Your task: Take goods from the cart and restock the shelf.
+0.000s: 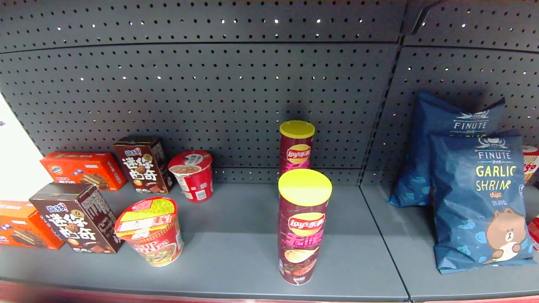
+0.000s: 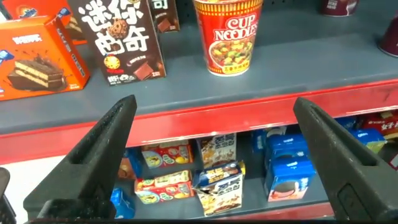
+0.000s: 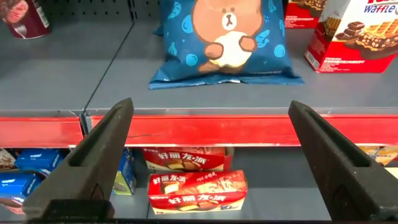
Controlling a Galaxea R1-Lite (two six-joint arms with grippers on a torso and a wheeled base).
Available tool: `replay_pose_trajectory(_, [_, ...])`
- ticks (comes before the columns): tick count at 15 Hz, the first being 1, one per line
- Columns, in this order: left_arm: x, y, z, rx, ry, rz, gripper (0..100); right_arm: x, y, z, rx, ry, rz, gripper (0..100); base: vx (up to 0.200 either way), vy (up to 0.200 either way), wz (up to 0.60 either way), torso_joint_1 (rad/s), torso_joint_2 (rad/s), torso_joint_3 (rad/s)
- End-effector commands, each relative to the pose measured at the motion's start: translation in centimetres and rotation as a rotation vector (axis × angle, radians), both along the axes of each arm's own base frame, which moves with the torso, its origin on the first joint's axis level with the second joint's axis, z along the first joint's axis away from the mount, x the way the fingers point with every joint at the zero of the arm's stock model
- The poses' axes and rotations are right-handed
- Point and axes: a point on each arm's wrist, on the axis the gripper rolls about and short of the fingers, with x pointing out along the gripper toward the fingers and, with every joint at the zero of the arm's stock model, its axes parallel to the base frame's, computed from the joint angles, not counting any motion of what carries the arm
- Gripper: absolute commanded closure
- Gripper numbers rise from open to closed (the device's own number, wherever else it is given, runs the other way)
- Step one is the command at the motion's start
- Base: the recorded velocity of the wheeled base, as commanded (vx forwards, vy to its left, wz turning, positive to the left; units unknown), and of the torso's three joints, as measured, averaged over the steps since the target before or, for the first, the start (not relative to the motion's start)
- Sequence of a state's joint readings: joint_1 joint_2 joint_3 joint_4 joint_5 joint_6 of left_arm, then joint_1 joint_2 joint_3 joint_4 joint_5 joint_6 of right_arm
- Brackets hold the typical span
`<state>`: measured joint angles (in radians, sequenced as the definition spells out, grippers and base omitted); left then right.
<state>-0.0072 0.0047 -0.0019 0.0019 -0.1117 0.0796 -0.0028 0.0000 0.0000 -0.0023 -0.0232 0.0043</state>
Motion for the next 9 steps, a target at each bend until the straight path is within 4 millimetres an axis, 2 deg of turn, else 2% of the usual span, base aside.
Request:
replay_pose_trajectory(1, [0.02, 0.01, 0.0, -0.003, 0.002, 0.005, 0, 0.0, 0.0, 0.01, 0.0, -0.001, 0.0, 0, 0.0, 0.0, 0.0, 0.0, 0.0, 0.0])
replay_pose_trajectory(9, [0.02, 0.01, -0.02, -0.021, 0.005, 0.007, 0, 0.0, 0.0, 0.01, 0.0, -0.001, 0.0, 0, 0.0, 0.0, 0.0, 0.0, 0.0, 0.0])
